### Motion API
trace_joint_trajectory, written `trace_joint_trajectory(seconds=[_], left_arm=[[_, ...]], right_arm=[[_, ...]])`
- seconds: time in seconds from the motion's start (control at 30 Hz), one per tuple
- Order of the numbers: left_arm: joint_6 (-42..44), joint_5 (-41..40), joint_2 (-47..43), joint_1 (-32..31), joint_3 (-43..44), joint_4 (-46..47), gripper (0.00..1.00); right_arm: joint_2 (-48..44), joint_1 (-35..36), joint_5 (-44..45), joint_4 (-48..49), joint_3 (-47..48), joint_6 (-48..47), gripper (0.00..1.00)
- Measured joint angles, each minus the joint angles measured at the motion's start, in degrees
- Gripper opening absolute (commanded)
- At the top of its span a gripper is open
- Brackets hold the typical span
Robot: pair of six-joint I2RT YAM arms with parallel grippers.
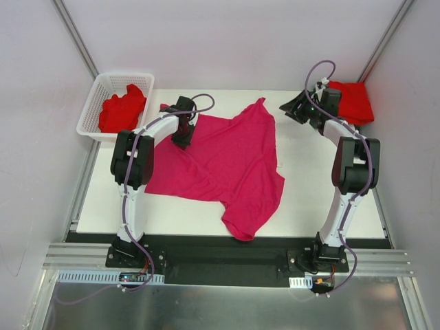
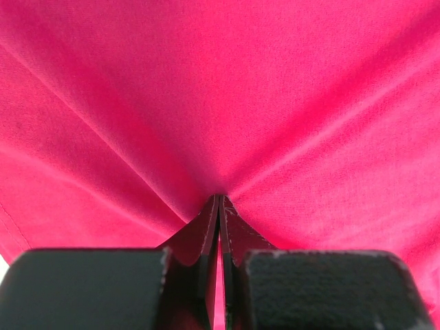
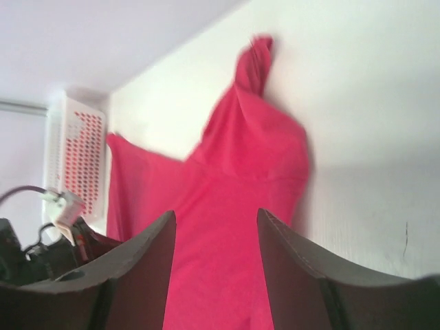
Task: Fold and stack the t-shirts
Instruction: Flatten out the tshirt
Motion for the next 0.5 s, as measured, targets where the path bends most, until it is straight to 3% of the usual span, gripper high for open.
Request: trace_joint_trajectory(seconds=[0.17,0.5], left_arm=[[0.0,0.0,-0.2,0.0,-0.2,0.0,0.0],[-0.2,0.0,-0.2,0.0,-0.2,0.0,0.0]], right_arm=[[-1.2,-1.2,0.3,2.9,0.3,0.7,0.56],[2.4,-1.3,2.0,-2.4,2.0,-1.2,0.56]])
